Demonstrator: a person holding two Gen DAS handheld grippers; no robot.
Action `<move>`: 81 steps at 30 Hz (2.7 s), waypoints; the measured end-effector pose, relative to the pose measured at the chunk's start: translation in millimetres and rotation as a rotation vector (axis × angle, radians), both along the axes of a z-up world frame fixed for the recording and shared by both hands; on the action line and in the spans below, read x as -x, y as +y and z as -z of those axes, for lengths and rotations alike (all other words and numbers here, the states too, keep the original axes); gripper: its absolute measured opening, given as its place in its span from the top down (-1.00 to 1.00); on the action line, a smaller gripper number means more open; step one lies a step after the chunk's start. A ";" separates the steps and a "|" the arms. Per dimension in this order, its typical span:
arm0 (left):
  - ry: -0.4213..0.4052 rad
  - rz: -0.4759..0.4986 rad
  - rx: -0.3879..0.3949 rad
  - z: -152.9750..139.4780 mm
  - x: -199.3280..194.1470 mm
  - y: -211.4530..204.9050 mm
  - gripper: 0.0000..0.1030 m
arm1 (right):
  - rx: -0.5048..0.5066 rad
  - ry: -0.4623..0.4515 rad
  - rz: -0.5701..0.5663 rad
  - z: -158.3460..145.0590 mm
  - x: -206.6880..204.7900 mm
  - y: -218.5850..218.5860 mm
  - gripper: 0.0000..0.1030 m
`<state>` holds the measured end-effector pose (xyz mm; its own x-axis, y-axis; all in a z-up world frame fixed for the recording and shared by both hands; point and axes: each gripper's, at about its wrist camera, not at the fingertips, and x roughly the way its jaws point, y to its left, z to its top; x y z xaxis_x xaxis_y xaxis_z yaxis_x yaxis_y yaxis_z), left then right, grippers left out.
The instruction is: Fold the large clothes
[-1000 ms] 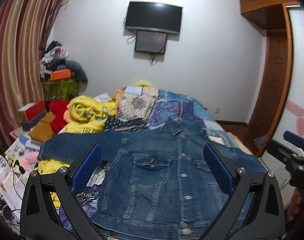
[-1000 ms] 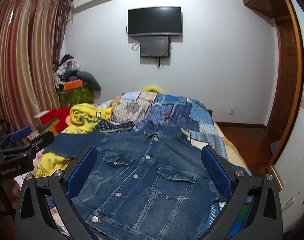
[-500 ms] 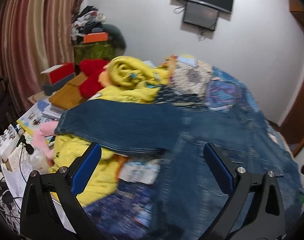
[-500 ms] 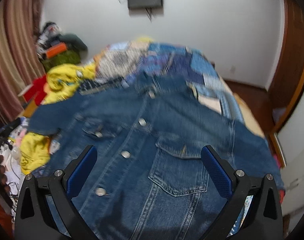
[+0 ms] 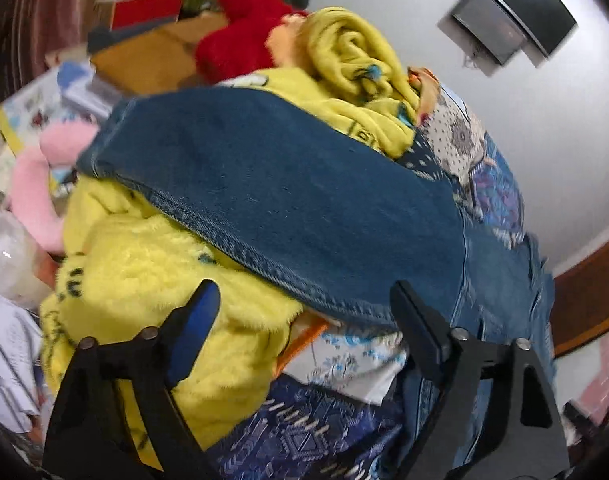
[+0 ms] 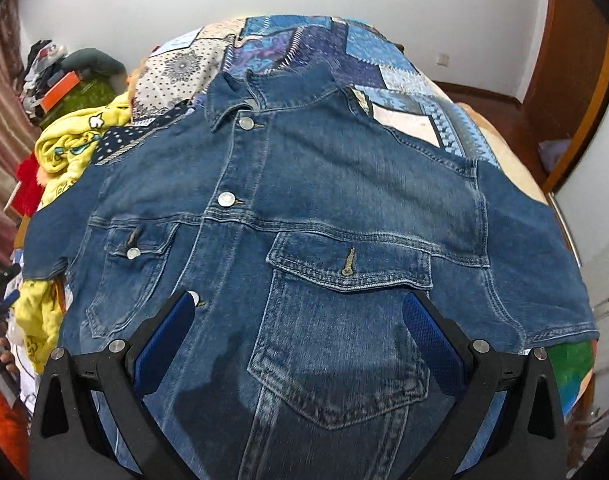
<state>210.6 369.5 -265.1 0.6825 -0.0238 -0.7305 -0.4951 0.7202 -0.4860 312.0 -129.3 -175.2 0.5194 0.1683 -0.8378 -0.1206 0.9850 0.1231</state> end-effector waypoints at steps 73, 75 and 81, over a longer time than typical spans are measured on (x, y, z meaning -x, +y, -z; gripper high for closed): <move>0.033 0.551 -0.068 -60.4 -142.7 -260.3 -0.19 | -0.161 -0.080 0.146 -23.4 32.3 -123.8 -1.00; 0.037 0.508 -0.008 -53.2 -151.9 -245.0 -0.19 | -0.162 -0.076 0.154 -21.5 31.3 -127.2 -1.00; 0.080 0.417 0.207 -13.1 -179.9 -213.5 -0.20 | -0.155 -0.069 0.182 -19.0 27.6 -139.1 -1.00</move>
